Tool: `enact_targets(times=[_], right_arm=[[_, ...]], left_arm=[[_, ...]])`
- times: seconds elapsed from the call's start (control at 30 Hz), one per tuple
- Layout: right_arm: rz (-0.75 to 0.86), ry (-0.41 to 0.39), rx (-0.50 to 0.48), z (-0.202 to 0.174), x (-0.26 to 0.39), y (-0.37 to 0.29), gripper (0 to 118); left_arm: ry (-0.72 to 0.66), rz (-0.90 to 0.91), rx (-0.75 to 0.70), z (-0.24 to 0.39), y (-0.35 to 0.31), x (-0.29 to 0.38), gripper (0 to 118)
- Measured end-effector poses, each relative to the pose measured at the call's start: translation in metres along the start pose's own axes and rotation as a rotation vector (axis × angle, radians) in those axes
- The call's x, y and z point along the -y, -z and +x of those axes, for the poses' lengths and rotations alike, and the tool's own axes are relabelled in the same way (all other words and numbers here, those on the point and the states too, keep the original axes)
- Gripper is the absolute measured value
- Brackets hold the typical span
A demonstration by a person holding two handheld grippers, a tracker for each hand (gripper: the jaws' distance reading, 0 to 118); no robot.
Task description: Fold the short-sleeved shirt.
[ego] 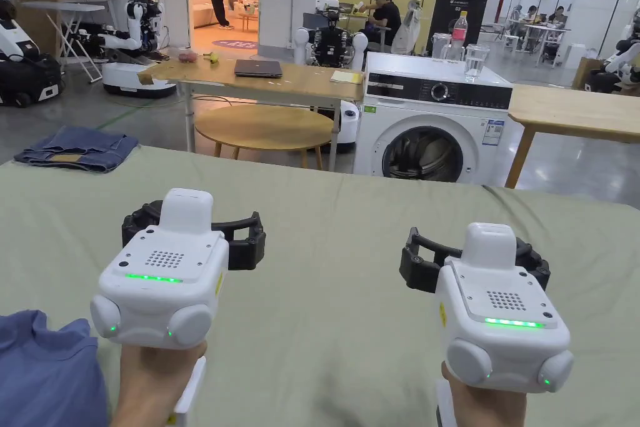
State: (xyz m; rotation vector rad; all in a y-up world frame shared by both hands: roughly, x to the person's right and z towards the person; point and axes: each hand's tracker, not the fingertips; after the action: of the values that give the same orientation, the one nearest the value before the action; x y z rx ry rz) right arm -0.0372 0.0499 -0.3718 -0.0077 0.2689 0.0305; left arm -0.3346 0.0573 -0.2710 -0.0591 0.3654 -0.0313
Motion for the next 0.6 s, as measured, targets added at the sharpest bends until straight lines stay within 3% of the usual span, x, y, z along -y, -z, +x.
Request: enact_targets(times=[0.6], right_arm=[[-0.008, -0.025, 0.006, -0.0031, -0.0036, 0.0039, 118]], left_arm=[[0.004, -0.007, -0.014, 0.0006, 0.0024, -0.0037, 118]])
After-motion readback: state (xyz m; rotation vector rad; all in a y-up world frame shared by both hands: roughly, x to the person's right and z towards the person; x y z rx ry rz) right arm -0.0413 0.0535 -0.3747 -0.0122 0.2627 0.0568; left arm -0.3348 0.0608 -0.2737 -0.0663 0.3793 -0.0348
